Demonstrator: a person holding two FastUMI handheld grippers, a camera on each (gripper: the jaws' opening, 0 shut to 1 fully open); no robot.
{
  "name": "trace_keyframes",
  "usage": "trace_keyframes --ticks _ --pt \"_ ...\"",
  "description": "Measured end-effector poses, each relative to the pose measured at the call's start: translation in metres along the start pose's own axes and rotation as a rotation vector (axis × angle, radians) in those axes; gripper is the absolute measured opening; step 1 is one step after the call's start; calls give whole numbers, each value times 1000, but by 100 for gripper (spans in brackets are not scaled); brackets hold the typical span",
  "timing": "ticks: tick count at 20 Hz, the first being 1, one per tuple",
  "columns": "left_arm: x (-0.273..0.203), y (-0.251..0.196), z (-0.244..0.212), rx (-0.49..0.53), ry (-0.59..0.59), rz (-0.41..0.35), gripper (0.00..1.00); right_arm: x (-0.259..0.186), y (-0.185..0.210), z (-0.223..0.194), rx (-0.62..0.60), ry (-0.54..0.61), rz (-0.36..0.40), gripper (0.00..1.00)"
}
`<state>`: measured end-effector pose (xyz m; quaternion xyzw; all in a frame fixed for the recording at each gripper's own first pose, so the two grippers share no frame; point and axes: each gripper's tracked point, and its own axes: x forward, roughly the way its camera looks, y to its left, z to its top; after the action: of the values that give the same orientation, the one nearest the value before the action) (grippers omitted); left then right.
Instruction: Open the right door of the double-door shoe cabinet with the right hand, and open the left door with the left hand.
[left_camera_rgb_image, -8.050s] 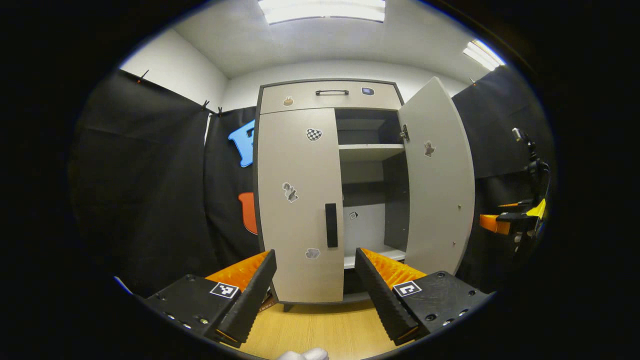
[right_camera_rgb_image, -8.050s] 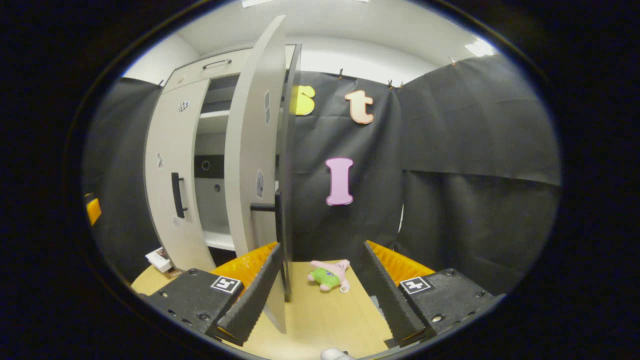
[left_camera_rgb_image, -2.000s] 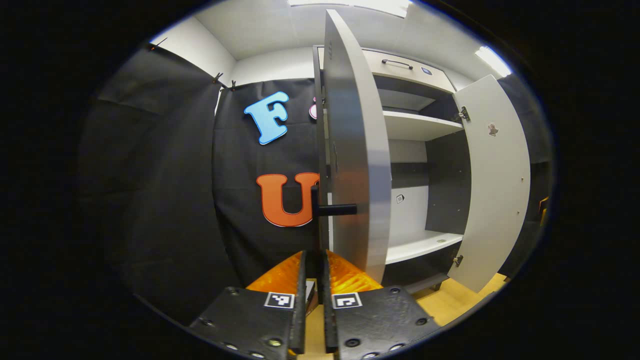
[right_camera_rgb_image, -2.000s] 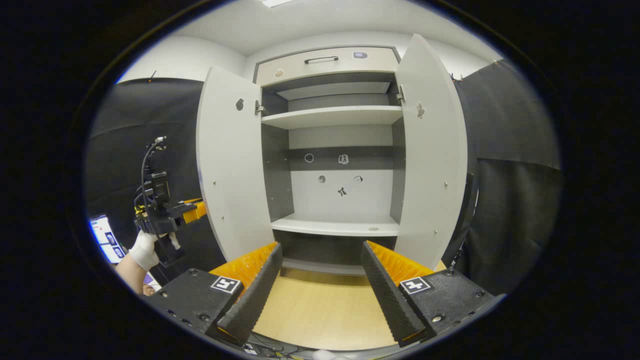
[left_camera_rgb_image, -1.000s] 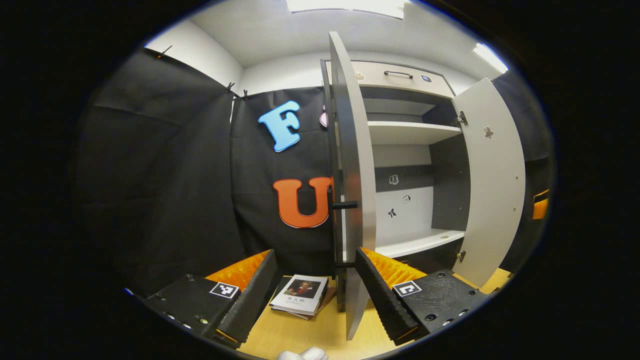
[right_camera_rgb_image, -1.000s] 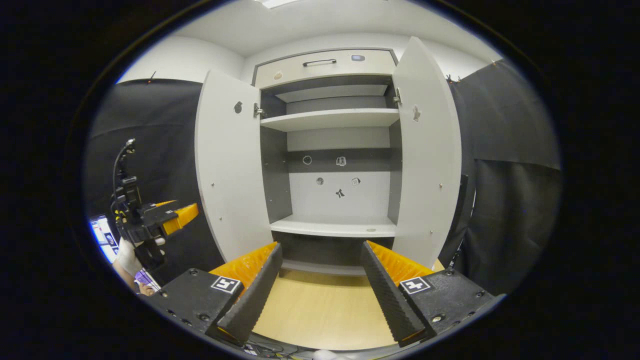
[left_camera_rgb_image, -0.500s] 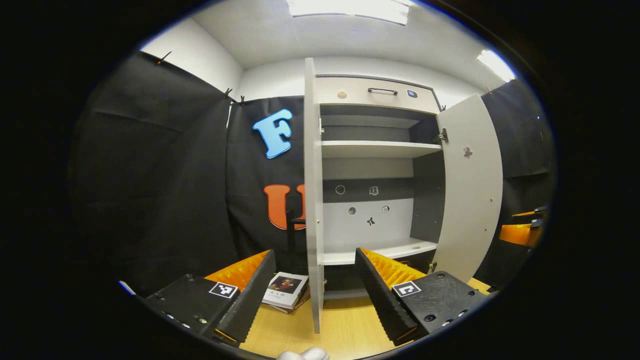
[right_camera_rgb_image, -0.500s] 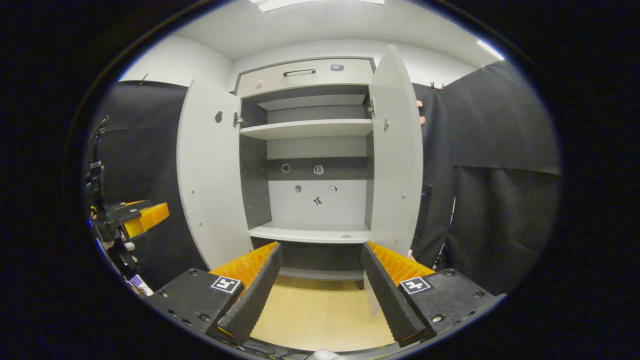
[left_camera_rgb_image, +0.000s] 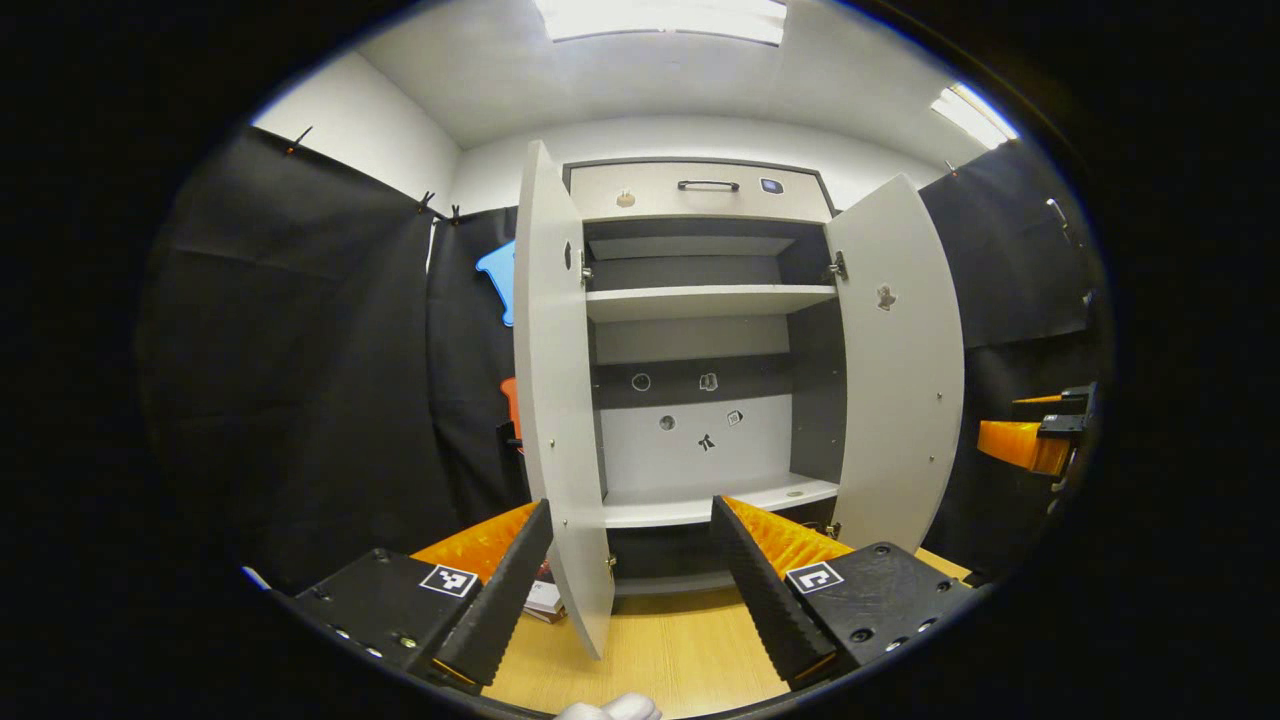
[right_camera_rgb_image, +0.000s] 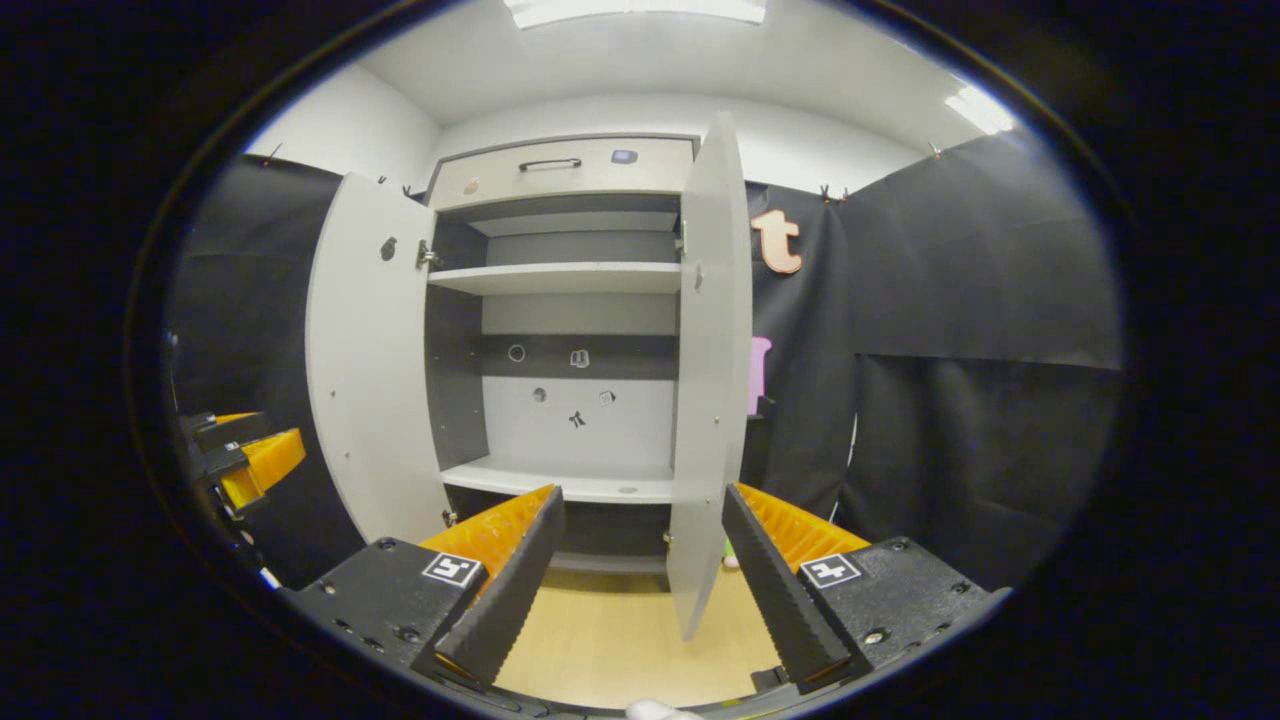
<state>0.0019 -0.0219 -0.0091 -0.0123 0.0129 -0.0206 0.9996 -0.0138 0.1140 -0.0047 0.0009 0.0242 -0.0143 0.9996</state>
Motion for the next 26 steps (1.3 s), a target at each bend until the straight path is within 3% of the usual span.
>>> trace_keyframes --ticks 26 --pt "-1 0 9 -19 7 21 96 15 4 4 -1 -5 24 100"
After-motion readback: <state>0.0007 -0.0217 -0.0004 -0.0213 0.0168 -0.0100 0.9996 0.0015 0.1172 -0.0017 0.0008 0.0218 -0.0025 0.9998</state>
